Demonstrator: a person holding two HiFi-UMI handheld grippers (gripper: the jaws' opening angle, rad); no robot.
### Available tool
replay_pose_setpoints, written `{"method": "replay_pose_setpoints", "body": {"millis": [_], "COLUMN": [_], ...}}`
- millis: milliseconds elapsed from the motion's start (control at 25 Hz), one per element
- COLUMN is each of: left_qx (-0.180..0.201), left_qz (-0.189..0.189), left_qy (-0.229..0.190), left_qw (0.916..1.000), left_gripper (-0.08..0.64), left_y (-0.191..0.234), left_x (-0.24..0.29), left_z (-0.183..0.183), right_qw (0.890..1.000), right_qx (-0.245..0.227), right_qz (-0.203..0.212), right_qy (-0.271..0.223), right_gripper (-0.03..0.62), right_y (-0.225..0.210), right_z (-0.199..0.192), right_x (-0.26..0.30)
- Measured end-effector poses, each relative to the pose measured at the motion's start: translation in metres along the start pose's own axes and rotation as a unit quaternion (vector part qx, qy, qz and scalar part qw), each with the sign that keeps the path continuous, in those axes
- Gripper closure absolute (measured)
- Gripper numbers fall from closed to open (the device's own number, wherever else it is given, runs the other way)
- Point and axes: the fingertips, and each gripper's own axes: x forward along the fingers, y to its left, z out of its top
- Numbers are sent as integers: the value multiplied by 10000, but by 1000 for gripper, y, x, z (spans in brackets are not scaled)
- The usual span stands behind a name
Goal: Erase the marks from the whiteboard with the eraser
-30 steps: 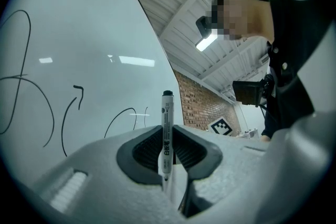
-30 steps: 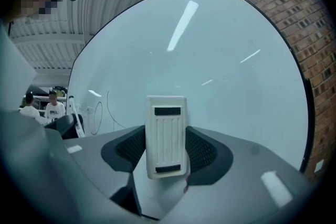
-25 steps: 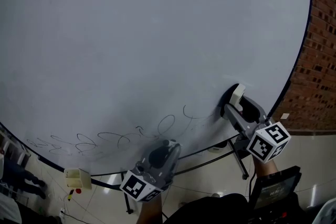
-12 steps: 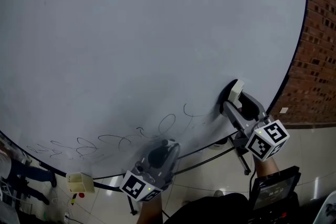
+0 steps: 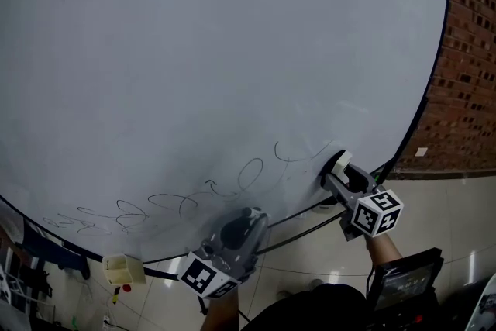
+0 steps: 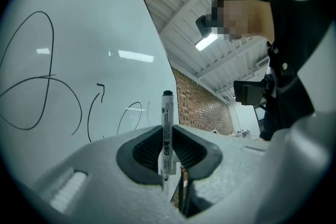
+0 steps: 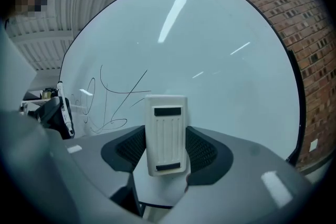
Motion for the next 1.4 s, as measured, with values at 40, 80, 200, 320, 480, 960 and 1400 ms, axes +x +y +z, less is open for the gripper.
{"method": "replay_pose_setpoints", "body": {"millis": [40,80,200,320,480,960,1400], "left_qx": [19,50,163,291,361,360,238], "left_qz": [25,67,160,234,435,765,228], "left_qy": [-8,1,31,19,-11,31,-45], "left_qw": [10000,10000,9997,9993,9984,9964,9994], "left_gripper": [503,503,503,503,503,503,503], "left_y": [-1,-2,-5,-9,-9,-4,3], "left_x": [0,0,6,14,19,11,7], "left_z": [1,2,5,12,16,11,19], "right_qw": [10000,10000,9997,9982,9962,9881,9992], "right_qx": [12,13,-24,-185,-308,-598,-307], "right_qz": [27,56,202,387,490,824,221], "right_qy": [18,34,-127,-411,-650,-1152,-93], "right_gripper": [353,353,353,353,353,353,353], "right_y": [0,1,9,27,53,72,20], "right_z": [0,1,22,68,130,167,5], "right_x": [0,0,-4,-9,-13,-17,3]}}
